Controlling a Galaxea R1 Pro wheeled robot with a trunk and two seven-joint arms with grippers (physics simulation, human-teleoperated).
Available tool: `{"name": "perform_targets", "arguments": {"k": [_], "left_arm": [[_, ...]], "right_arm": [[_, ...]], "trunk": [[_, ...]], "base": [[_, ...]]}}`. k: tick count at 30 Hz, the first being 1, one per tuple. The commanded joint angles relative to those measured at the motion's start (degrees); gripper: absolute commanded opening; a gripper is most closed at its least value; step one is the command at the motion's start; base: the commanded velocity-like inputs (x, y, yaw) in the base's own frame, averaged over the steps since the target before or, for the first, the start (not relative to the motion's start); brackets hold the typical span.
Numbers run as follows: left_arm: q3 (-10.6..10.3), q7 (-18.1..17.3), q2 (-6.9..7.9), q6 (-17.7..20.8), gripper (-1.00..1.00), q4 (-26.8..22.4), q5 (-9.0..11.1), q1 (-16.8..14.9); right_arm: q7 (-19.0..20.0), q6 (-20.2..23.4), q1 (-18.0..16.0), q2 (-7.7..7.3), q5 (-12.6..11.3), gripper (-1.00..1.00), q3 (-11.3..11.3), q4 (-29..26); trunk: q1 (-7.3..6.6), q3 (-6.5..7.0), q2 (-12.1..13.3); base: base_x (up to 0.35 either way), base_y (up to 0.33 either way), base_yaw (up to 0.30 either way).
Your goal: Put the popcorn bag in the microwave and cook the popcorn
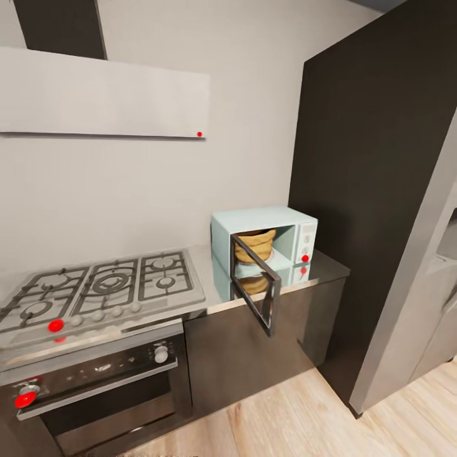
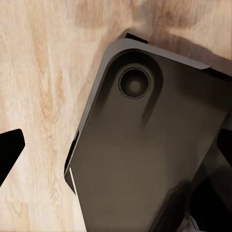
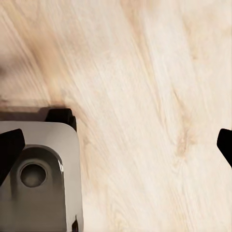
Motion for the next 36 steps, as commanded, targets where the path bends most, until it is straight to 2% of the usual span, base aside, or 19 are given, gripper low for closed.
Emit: {"name": "perform_targets", "arguments": {"k": [1, 19, 36], "left_arm": [[0.40, 0.06, -0.05, -0.11, 1.00, -0.03, -0.02, 0.00], [0.48, 0.06, -0.07, -0.02, 1.00, -0.03, 0.07, 0.00], [0.48, 0.06, 0.03, -0.02, 1.00, -0.03, 0.07, 0.00]], "right_arm": [[0.12, -0.05, -0.07, 0.01, 0.52, 1.00, -0.48, 0.14], [0.05, -0.15, -0.07, 0.18, 0.61, 1.00, -0.47, 0.18], [0.04, -0.15, -0.07, -0.01, 0.70, 1.00, -0.47, 0.13]], "trunk": [[0.00, -0.06, -0.04], [0.00, -0.06, -0.04], [0.00, -0.06, -0.04]], "base": [[0.000, 0.000, 0.268], [0.000, 0.000, 0.268], [0.000, -0.258, 0.015]]}}
